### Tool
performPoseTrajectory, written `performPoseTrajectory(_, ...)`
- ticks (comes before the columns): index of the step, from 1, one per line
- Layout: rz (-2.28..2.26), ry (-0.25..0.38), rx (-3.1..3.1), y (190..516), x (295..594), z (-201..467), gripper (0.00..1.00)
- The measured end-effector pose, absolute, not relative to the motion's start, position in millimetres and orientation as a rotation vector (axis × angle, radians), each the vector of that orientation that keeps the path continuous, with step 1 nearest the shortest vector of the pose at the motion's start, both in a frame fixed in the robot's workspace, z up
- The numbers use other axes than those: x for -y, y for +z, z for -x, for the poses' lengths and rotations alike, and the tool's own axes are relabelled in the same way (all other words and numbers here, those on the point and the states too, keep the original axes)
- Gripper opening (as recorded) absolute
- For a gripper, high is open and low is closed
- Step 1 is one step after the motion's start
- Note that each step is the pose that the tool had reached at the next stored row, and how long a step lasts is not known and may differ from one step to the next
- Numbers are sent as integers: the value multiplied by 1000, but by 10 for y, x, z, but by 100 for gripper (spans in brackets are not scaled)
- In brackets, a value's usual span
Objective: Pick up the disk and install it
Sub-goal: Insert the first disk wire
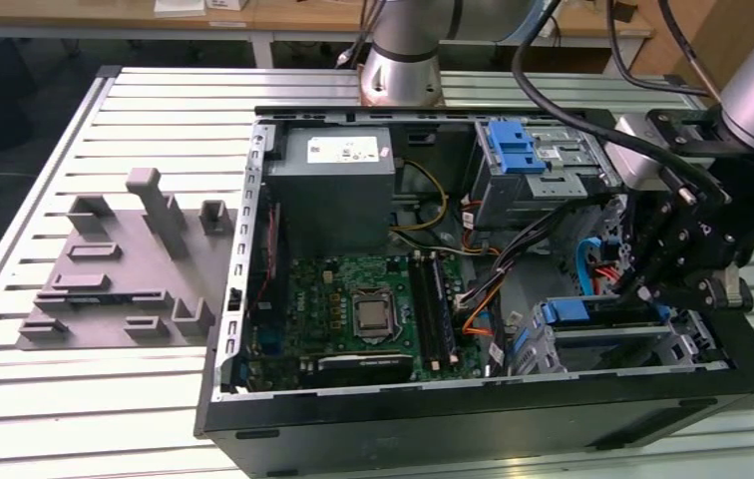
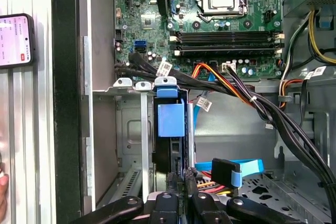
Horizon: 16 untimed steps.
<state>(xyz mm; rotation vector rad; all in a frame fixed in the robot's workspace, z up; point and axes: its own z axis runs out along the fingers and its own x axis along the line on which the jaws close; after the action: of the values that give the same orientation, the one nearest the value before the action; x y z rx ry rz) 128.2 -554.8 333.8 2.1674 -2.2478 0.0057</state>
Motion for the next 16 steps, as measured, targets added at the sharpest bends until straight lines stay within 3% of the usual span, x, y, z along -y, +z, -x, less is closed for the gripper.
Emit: performPoseTrajectory(16, -2168, 4, 2249, 3314, 5533, -1284, 16)
